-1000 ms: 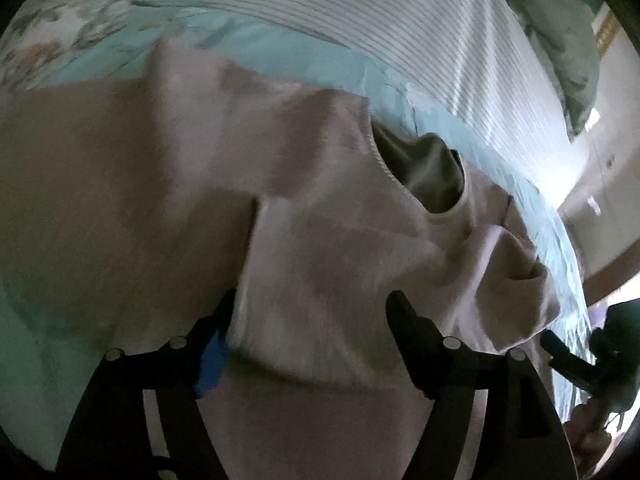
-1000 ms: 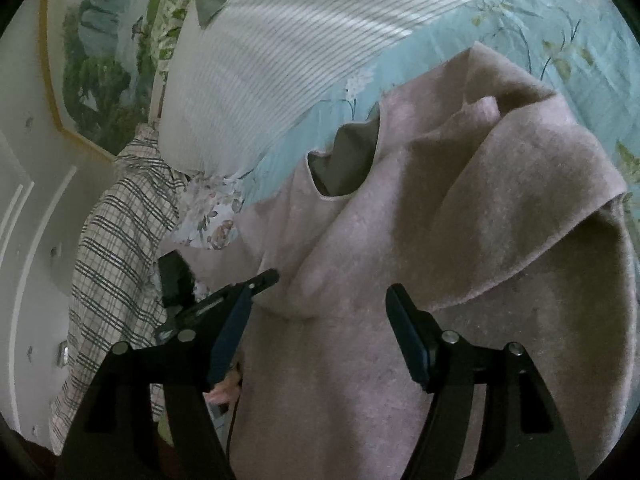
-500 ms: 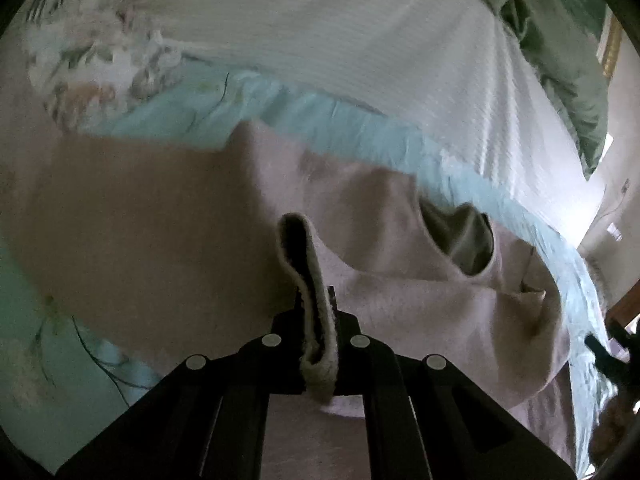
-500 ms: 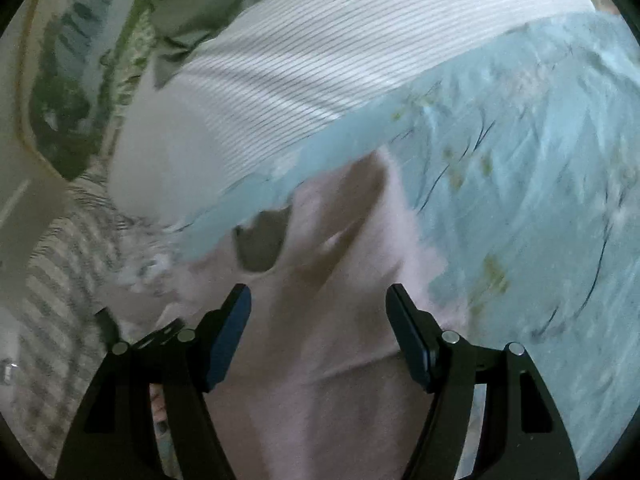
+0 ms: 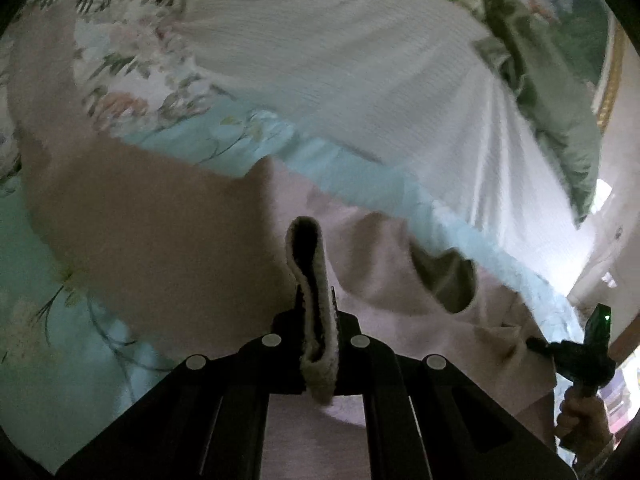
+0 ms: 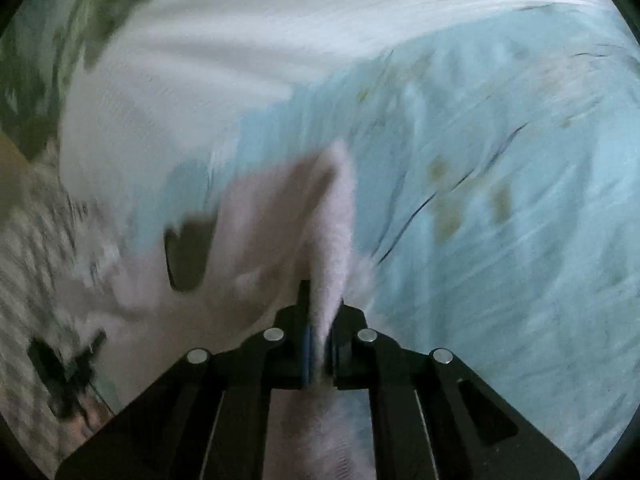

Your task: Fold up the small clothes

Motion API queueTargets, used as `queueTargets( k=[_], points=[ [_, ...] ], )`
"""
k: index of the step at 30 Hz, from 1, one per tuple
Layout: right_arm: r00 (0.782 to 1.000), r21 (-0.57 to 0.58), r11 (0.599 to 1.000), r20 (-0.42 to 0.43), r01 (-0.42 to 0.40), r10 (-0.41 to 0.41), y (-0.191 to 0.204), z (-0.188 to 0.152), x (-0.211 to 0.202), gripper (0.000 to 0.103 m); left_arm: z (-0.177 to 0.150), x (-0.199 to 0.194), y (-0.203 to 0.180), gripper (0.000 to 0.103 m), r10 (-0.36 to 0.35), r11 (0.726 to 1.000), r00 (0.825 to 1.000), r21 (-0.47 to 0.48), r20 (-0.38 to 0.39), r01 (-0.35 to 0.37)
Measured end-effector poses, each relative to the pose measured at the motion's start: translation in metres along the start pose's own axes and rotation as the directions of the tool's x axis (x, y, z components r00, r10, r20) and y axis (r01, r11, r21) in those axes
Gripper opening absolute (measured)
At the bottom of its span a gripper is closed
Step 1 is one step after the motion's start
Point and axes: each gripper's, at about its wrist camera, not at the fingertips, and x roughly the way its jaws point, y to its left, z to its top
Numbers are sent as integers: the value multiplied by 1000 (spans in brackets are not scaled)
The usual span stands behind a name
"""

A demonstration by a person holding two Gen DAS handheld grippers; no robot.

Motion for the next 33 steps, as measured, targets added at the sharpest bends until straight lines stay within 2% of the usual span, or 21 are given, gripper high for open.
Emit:
queueTargets(
  k=[1,3,6,8,9,10,11,13,14,16,17,18,19,20,22,24,26,29,31,32,33],
  points=[
    [1000,29,1000,23,11,-12,-9,3,-5,8,0,-1,-3,4,-15,1000,1000,8,4,15],
    [999,53,998,8,30,-31,-23,2,-1,8,-3,6,-8,4,-12,1000,1000,23,-16,12],
    [998,28,998,-34,63,-62,-26,-7,10,8,-16,18,-7,4,9,999,997,51,-81,-5],
    [998,24,998,-31,57,-57,-26,-9,10,8,-24,21,-2,6,-19,999,990,44,-143,26],
    [998,29,998,-32,48,-47,-26,-10,9,8,-25,23,3,9,-32,999,984,34,-174,39],
    [999,38,999,-36,37,-36,-27,-10,9,10,-26,25,6,19,-45,998,979,27,-197,51],
    [999,44,998,-38,34,-32,-27,-11,9,10,-23,28,10,34,-56,998,974,21,-220,62],
    [998,46,998,-44,38,-36,-29,-12,6,12,-16,35,14,52,-52,998,968,29,-244,61],
    [998,46,998,-44,39,-37,-27,-12,6,13,-9,42,14,56,-49,997,964,44,-262,62],
    [998,46,998,-43,45,-43,-26,-11,3,15,-1,55,14,56,-36,995,956,77,-292,61],
    [998,47,998,-41,47,-45,-25,-10,3,15,2,63,12,53,-33,991,962,119,-270,68],
    [998,46,998,-42,51,-49,-24,-10,4,15,3,72,8,51,-17,986,952,152,-304,66],
    [998,44,998,-43,54,-52,-24,-10,4,15,3,77,2,33,4,980,945,189,-326,61],
    [998,46,997,-41,57,-55,-22,-11,5,16,2,81,-5,2,19,971,940,232,-341,64],
    [997,45,997,-41,60,-58,-21,-9,4,17,-4,72,-22,3,45,945,953,322,-301,57],
    [997,34,997,-37,67,-65,-19,-8,4,19,-3,44,-32,3,72,929,984,370,-164,-6],
    [997,21,997,-34,75,-74,-18,-8,6,20,3,29,-24,3,49,949,993,315,-103,-14],
    [997,23,997,-41,67,-66,-16,-6,10,27,8,41,-2,3,88,974,988,220,-124,-59],
    [998,5,998,-37,60,-60,-11,-4,10,46,6,46,7,3,84,982,988,177,-128,-61],
    [998,-14,998,-32,61,-61,-7,-2,10,52,6,44,8,3,85,984,990,166,-115,-65],
    [998,-28,998,-28,62,-62,-4,-1,10,62,5,42,10,3,83,986,992,152,-97,-68]
  ],
)
